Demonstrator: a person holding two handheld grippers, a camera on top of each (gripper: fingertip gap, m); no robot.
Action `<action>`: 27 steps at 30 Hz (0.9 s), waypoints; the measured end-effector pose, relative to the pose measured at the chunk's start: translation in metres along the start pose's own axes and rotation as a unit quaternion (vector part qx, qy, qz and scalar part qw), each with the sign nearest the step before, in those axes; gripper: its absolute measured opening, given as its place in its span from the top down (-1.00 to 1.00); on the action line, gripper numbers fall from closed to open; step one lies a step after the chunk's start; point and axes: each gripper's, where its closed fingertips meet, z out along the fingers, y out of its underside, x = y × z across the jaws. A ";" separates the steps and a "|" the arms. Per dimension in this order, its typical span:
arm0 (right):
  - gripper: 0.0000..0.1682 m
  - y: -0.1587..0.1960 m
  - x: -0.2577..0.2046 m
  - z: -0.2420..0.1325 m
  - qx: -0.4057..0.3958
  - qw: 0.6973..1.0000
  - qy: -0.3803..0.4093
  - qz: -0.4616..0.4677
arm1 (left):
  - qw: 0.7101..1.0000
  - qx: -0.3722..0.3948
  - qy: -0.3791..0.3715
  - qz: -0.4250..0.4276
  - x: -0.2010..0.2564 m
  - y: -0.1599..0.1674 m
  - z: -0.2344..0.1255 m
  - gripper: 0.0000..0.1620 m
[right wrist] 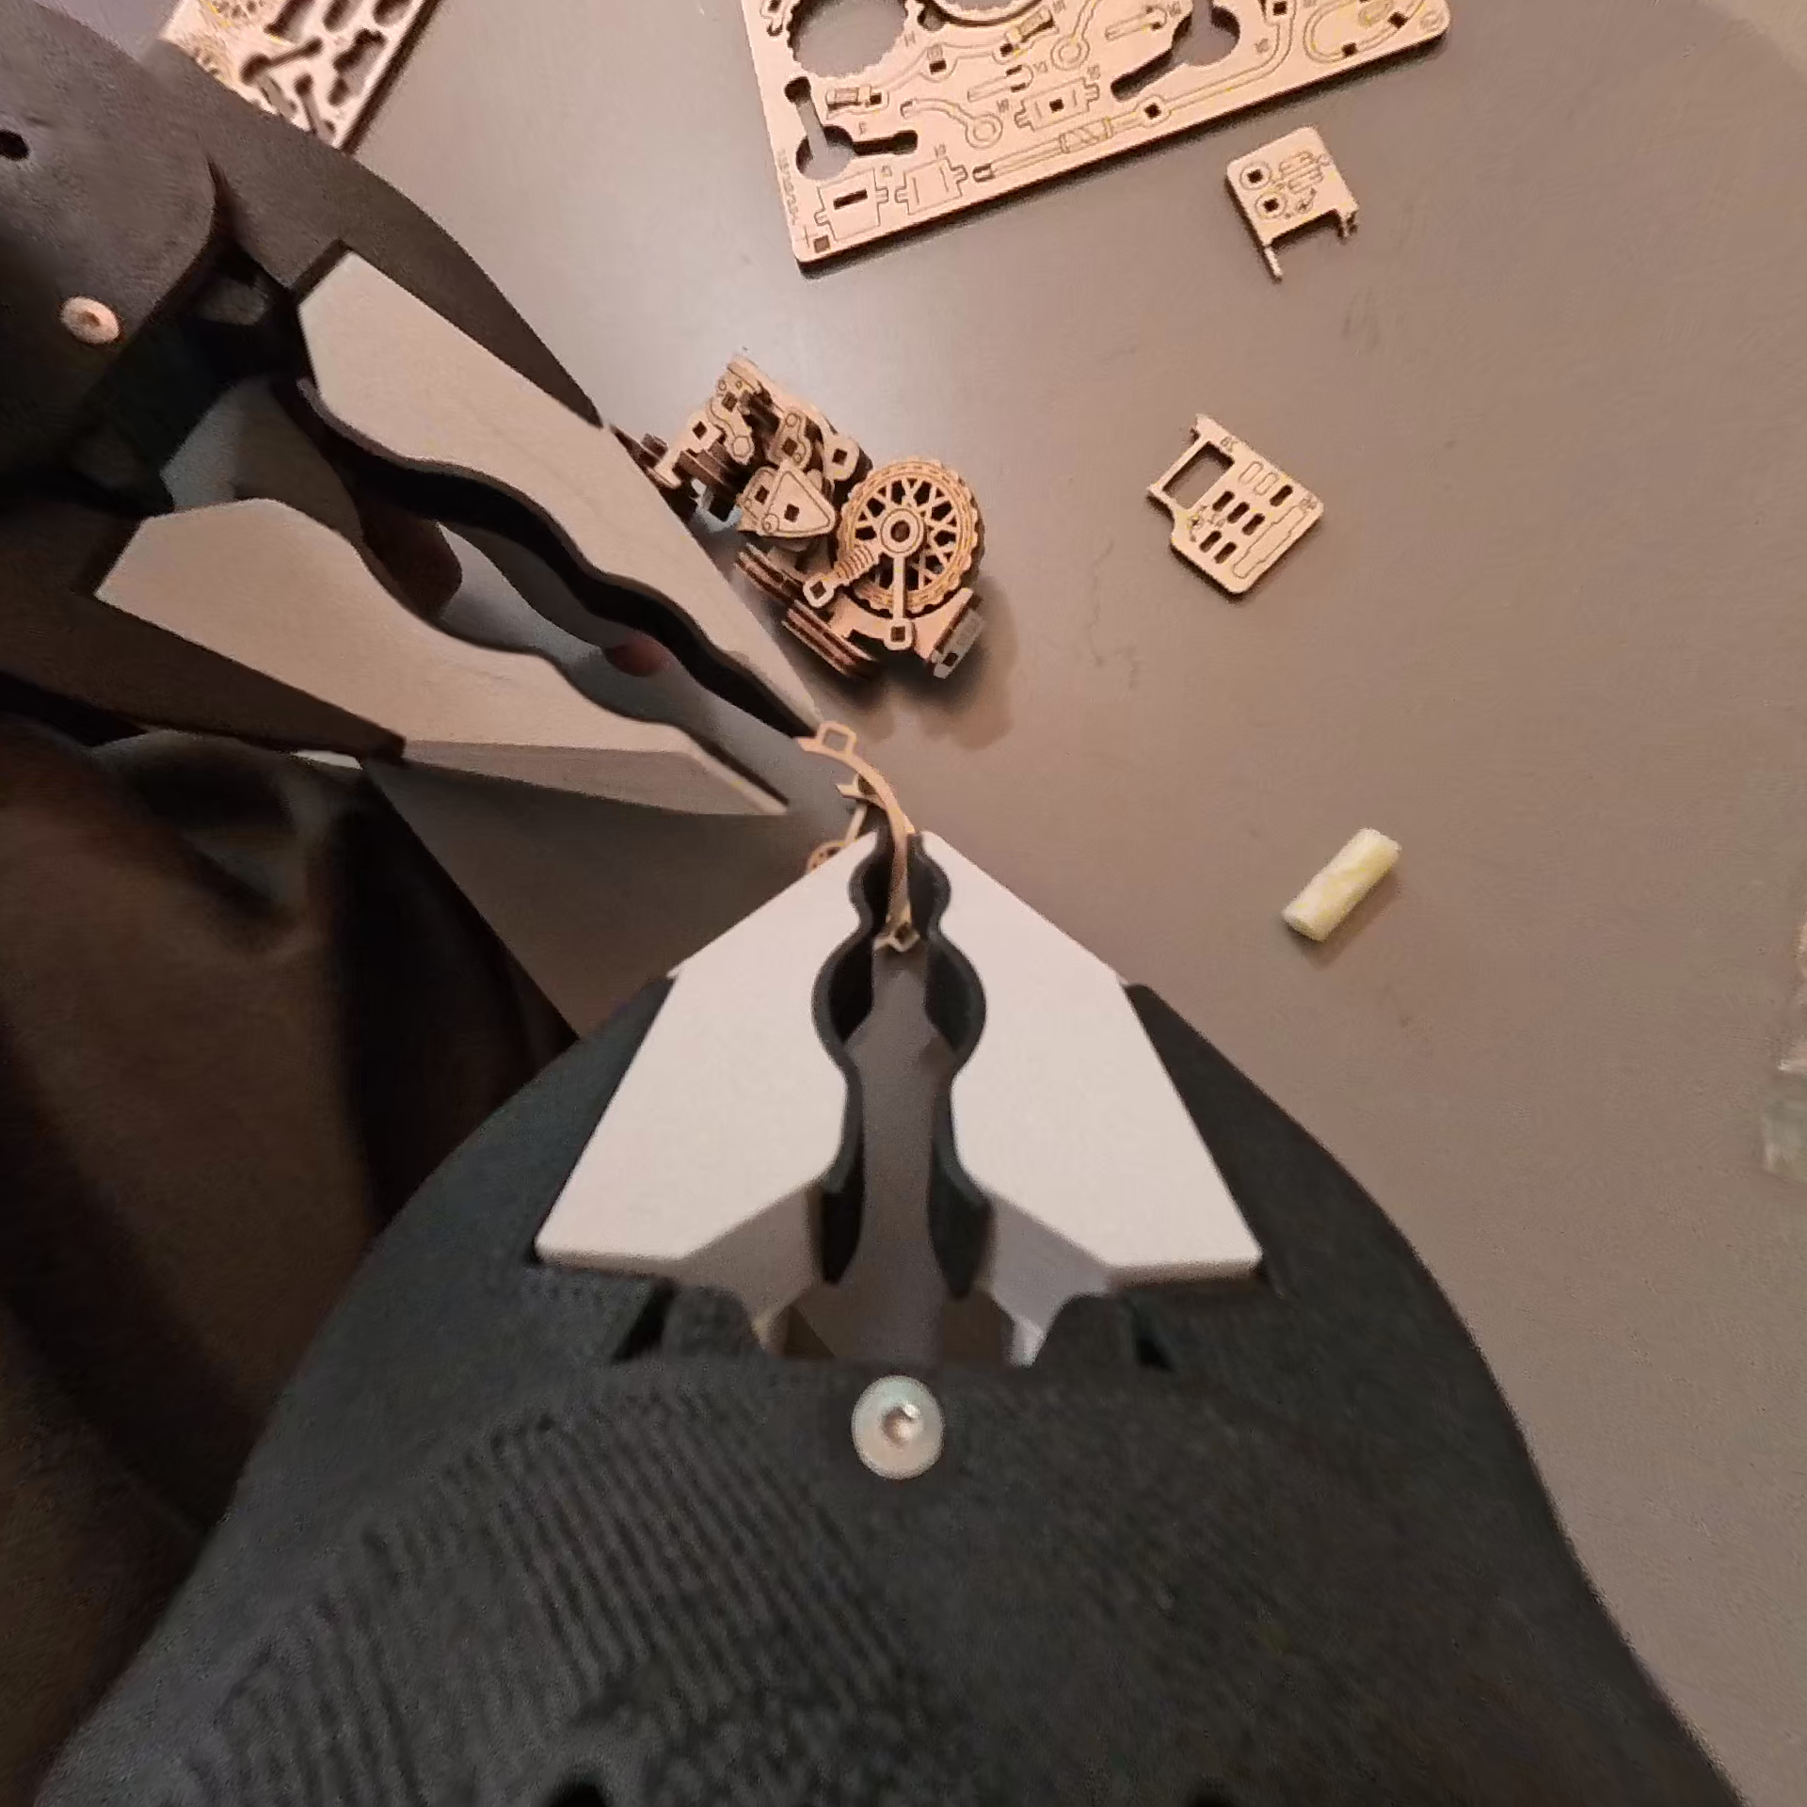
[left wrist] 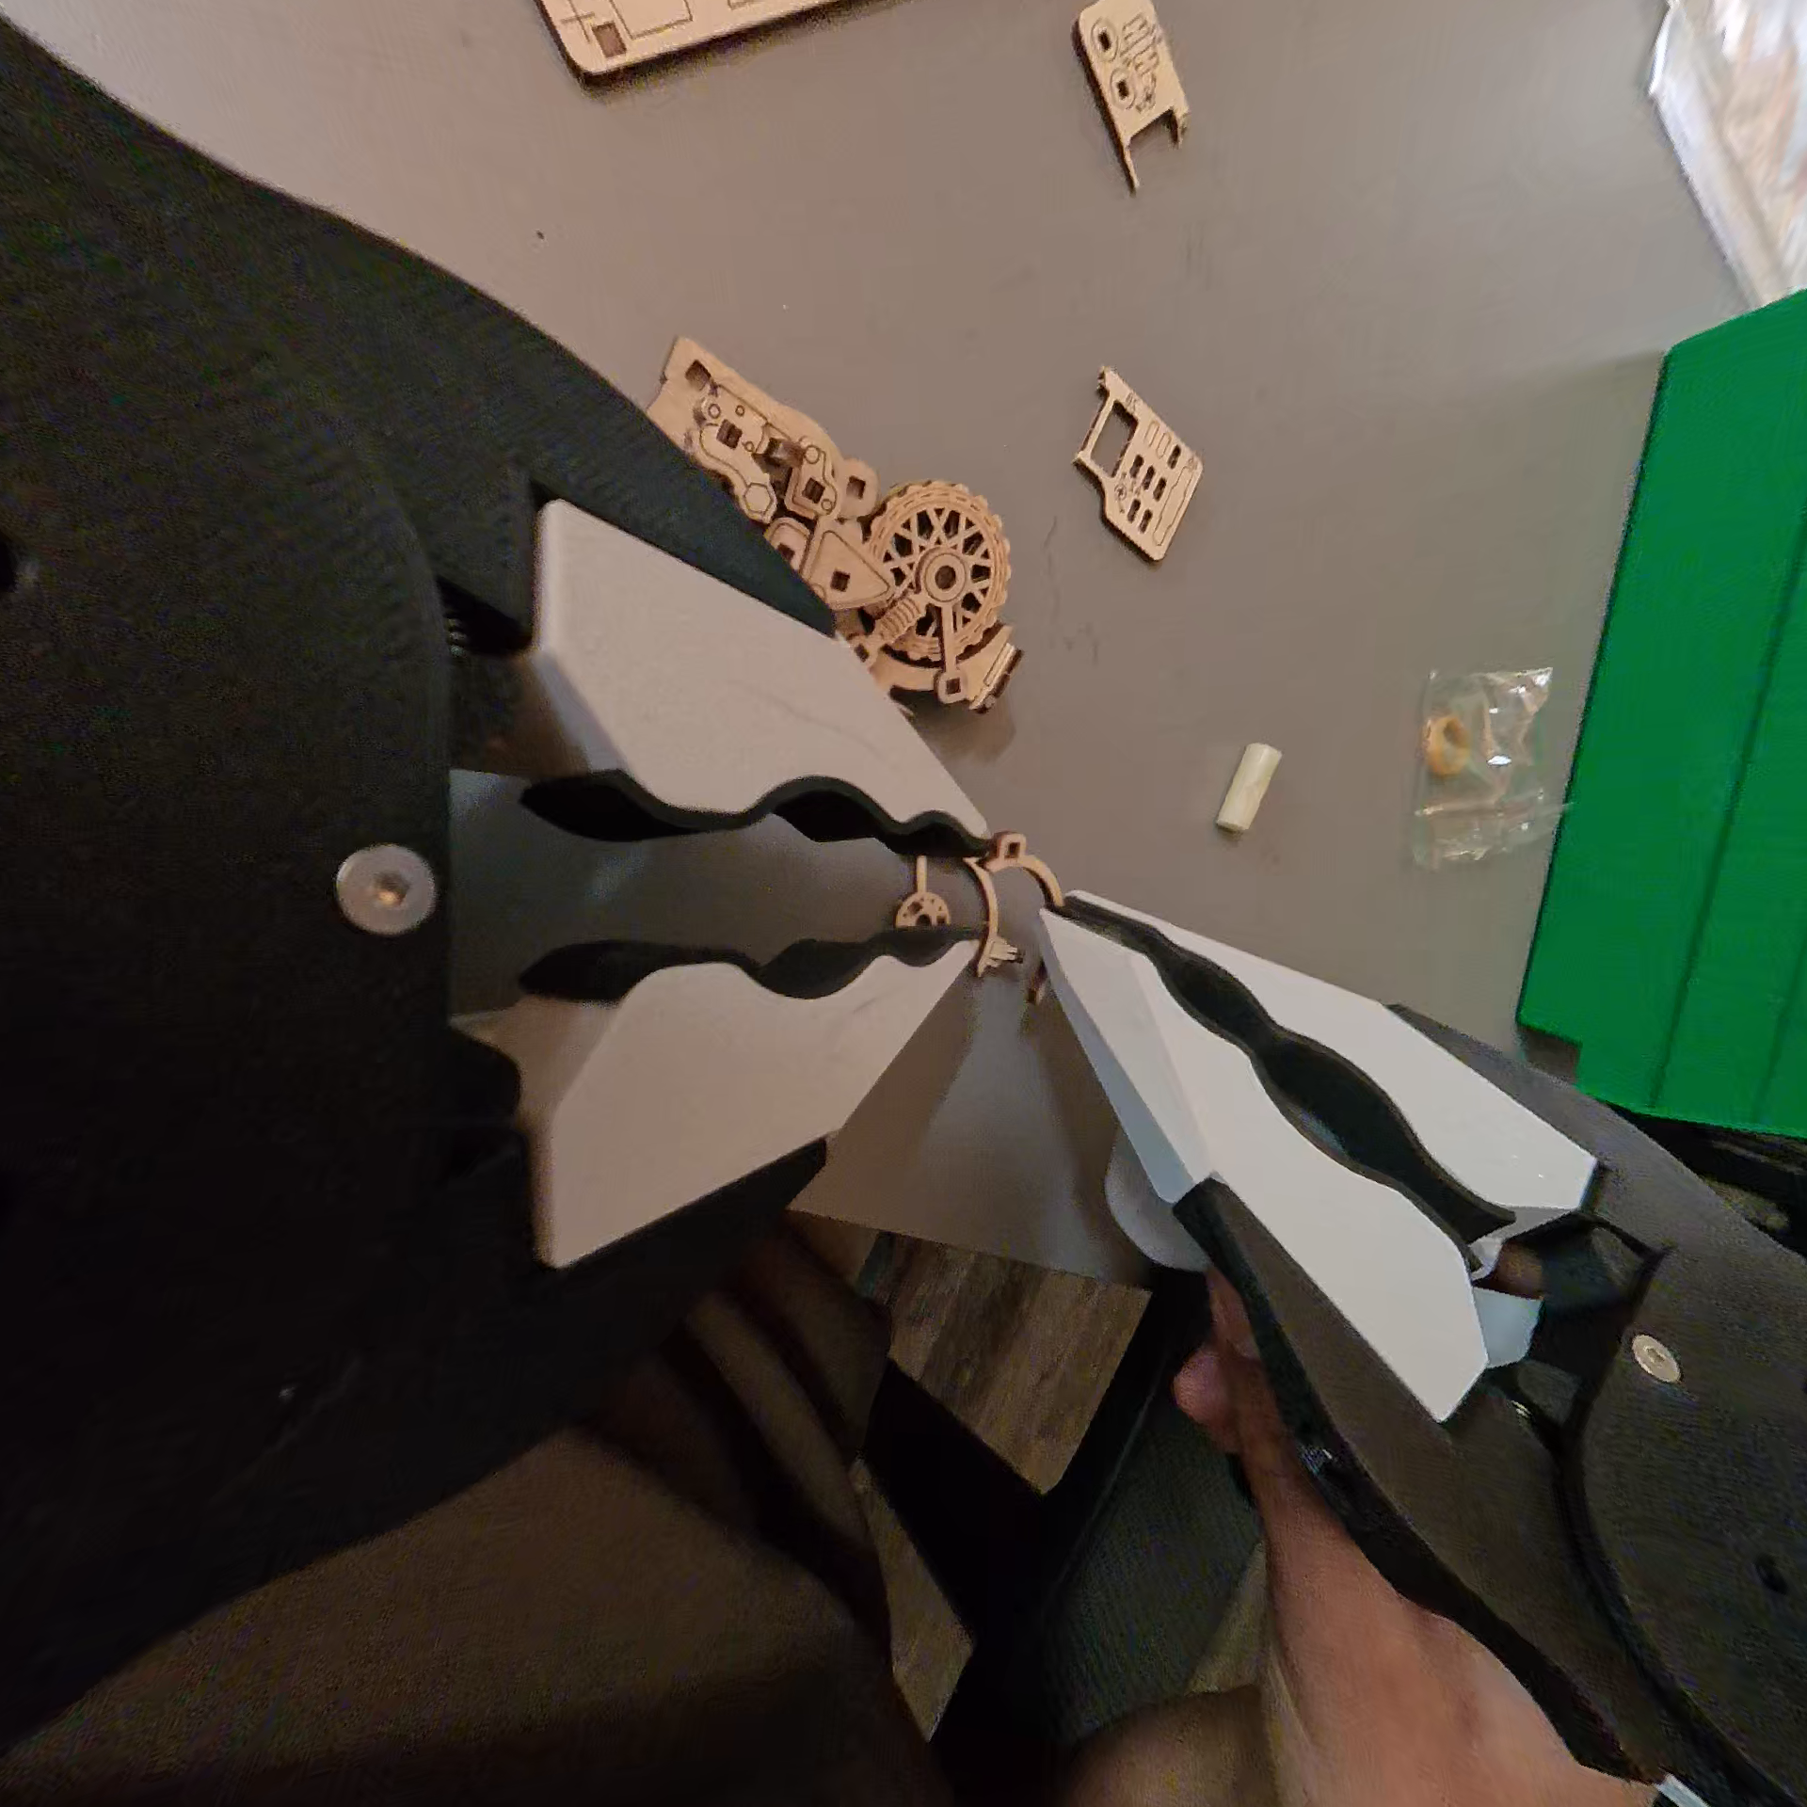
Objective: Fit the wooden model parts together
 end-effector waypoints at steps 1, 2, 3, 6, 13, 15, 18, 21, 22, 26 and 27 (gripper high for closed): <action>0.98 0.000 0.000 0.000 0.001 1.000 0.000 0.000 | 1.000 0.004 -0.007 0.003 -0.002 -0.001 0.000 0.91; 0.98 -0.001 0.000 0.000 0.002 1.000 0.000 0.000 | 1.000 0.006 -0.013 0.005 -0.004 -0.002 -0.001 0.95; 0.98 -0.001 0.000 0.000 0.004 1.000 0.000 0.001 | 1.000 0.008 -0.019 0.007 -0.005 -0.003 -0.001 0.99; 0.97 -0.001 -0.001 0.000 0.004 1.000 -0.004 0.003 | 0.999 0.021 -0.025 0.006 -0.008 -0.007 -0.005 1.00; 0.98 -0.001 -0.001 0.000 0.007 1.000 -0.004 0.008 | 1.000 0.011 -0.016 0.007 -0.003 -0.003 -0.002 0.91; 0.98 -0.002 -0.001 0.000 0.008 1.000 -0.004 0.008 | 1.000 0.013 -0.023 0.015 -0.003 -0.004 -0.002 0.91; 0.98 -0.002 -0.002 0.000 0.009 1.000 -0.003 0.010 | 0.998 0.023 -0.040 0.032 -0.006 -0.008 -0.004 0.91; 0.98 -0.003 -0.003 0.000 0.011 1.000 -0.005 0.013 | 0.998 0.031 -0.049 0.039 -0.008 -0.011 -0.006 0.94; 0.98 -0.003 -0.004 0.000 0.012 1.000 -0.007 0.013 | 0.997 0.034 -0.050 0.041 -0.008 -0.012 -0.007 0.95; 0.97 -0.005 -0.006 -0.001 0.016 1.000 -0.010 0.013 | 0.997 0.033 -0.056 0.046 -0.010 -0.012 -0.007 1.00; 0.97 -0.005 -0.007 -0.001 0.017 1.000 -0.013 0.013 | 0.997 0.033 -0.057 0.046 -0.010 -0.012 -0.007 1.00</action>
